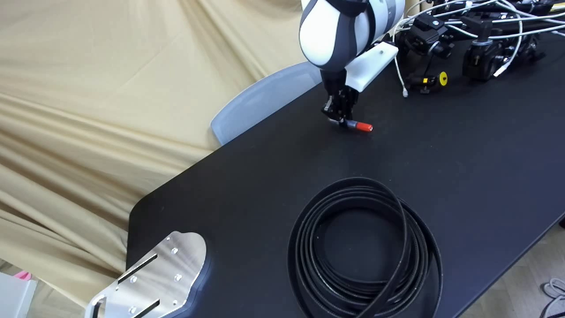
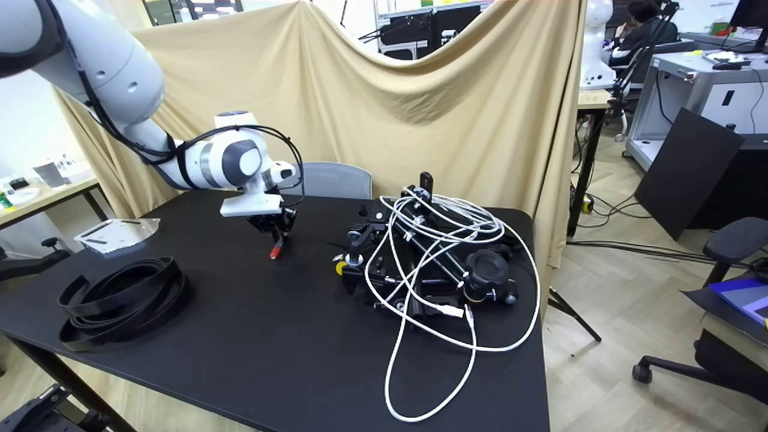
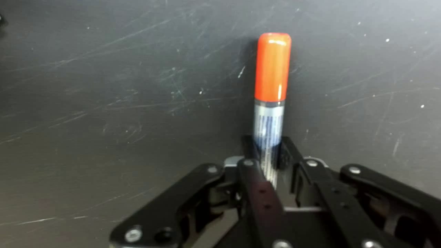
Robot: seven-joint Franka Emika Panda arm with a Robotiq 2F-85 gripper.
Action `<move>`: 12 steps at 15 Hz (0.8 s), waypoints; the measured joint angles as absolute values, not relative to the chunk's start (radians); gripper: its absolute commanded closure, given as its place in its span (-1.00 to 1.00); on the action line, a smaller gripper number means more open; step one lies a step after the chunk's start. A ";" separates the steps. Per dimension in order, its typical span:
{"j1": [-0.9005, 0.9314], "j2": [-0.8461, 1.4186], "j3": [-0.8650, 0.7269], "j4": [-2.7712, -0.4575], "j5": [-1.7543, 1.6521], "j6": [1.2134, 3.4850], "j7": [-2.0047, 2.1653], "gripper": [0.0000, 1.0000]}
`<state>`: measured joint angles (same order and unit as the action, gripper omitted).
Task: Move the pen downwards
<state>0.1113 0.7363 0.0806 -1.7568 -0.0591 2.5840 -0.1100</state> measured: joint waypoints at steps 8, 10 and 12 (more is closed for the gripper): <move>0.107 0.536 0.088 -1.902 -0.058 2.469 -0.114 0.89; 0.107 0.474 0.093 -1.974 -0.058 2.460 -0.115 0.89; 0.107 0.416 0.099 -2.048 -0.056 2.461 -0.115 0.89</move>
